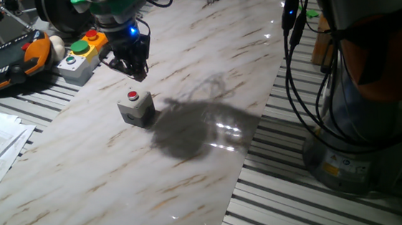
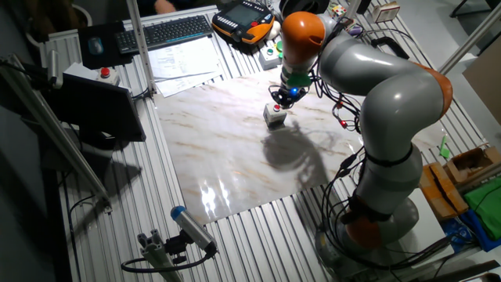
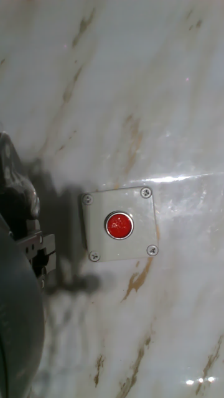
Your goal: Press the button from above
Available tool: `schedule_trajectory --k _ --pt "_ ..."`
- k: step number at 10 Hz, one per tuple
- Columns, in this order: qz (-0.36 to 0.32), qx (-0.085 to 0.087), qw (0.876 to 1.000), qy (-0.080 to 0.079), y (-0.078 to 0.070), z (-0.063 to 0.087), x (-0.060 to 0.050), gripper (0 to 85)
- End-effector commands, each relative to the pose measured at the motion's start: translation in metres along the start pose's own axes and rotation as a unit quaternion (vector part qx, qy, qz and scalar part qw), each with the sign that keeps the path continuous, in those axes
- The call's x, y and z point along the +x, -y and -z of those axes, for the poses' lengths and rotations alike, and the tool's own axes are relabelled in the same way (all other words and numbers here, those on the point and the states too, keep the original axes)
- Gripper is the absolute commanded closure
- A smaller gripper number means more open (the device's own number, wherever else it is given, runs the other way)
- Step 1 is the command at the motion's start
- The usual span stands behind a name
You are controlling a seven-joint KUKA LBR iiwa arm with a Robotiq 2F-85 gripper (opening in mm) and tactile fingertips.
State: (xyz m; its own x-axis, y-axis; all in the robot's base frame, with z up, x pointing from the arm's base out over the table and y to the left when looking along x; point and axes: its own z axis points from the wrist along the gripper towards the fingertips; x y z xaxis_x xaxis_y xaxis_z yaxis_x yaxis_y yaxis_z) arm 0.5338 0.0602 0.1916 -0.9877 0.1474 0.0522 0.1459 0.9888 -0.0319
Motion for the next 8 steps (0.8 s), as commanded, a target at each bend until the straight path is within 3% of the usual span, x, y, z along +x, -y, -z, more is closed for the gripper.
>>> schedule_trajectory --k 1,2,3,8 --pt "0.002 -0.002 1.0 0.0 0.0004 -0.0003 0.0002 84.3" --pt "0.007 -0.015 1.0 0.014 -0.0002 -0.0017 0.0026 84.3" --pt "0.01 -0.017 1.0 0.021 -0.0012 -0.0023 0.0015 84.3" --pt "0.012 -0.019 1.0 0.016 -0.0021 -0.0022 -0.0038 84.3"
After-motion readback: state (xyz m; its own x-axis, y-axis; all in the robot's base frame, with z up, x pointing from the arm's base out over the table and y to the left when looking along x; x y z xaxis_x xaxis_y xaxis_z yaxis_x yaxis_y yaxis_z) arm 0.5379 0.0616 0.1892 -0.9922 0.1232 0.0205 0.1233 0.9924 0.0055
